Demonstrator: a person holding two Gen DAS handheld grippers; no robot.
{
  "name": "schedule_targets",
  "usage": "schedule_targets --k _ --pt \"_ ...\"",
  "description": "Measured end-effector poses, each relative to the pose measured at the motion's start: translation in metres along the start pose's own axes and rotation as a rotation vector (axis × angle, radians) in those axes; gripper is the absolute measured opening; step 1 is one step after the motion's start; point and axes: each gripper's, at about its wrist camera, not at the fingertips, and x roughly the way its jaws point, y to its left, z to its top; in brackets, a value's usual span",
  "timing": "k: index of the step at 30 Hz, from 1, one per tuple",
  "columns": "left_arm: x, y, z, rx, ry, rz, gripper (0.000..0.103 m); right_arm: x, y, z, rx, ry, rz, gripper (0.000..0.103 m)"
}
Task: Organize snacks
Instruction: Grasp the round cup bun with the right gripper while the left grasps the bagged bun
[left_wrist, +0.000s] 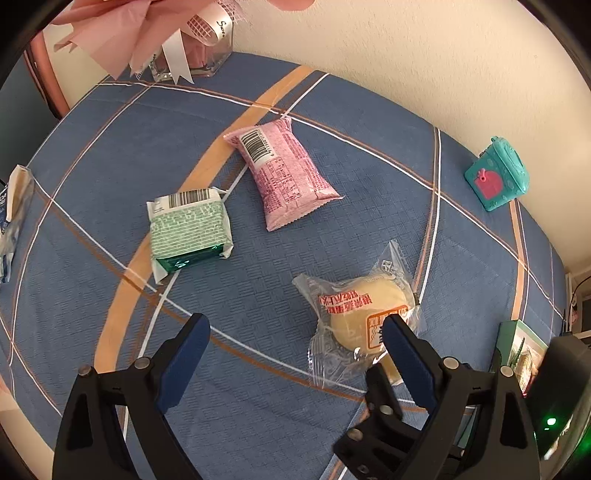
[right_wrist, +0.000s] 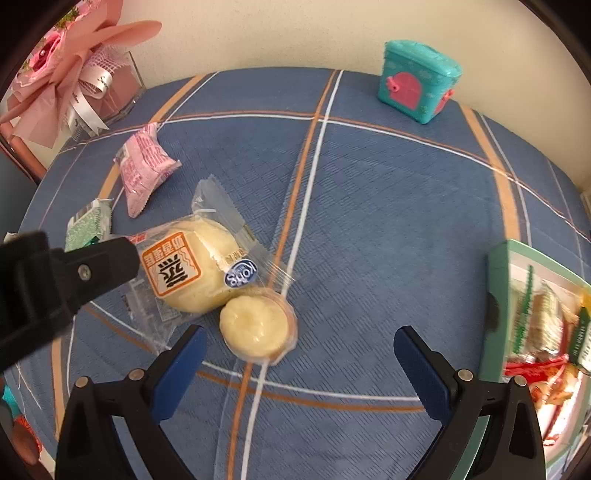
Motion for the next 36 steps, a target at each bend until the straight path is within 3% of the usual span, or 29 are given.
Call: schedule_targets --k 4,10,16,23,26,28,30,36 --pt "0.006 0.001 0.003 0.0 0.004 0.022 0.094 0.012 0.003 0.001 0.01 0.008 0.016 0.097" --pt "0.012 -0.001 0.008 -0.002 0.004 -0.014 0.094 0.017 0.0 0.002 0.026 -0.005 0.004 0.092" --pt "0.016 -0.019 0.008 0.041 0.005 -0.05 0.094 0.013 -0.017 0.004 0.06 -0.014 0.005 0.076" --pt "0.028 -0.039 0.005 0.09 0.016 -0.048 0.094 0.008 -0.041 0.004 0.092 -0.014 0.012 0.047" --pt "0.036 -0.045 0.004 0.096 0.027 -0.05 0.094 0.007 -0.048 0.005 0.102 -0.013 0.035 0.045" --pt "0.04 -0.047 0.003 0.088 0.032 -0.063 0.085 0.006 -0.05 0.002 0.1 -0.011 0.032 0.045" --pt "0.041 -0.048 0.003 0.079 0.037 -0.105 0.066 0.006 -0.049 0.004 0.099 -0.009 0.026 0.045" --pt "0.034 -0.055 0.003 0.075 0.024 -0.104 0.062 0.004 -0.051 0.004 0.103 -0.002 0.025 0.045"
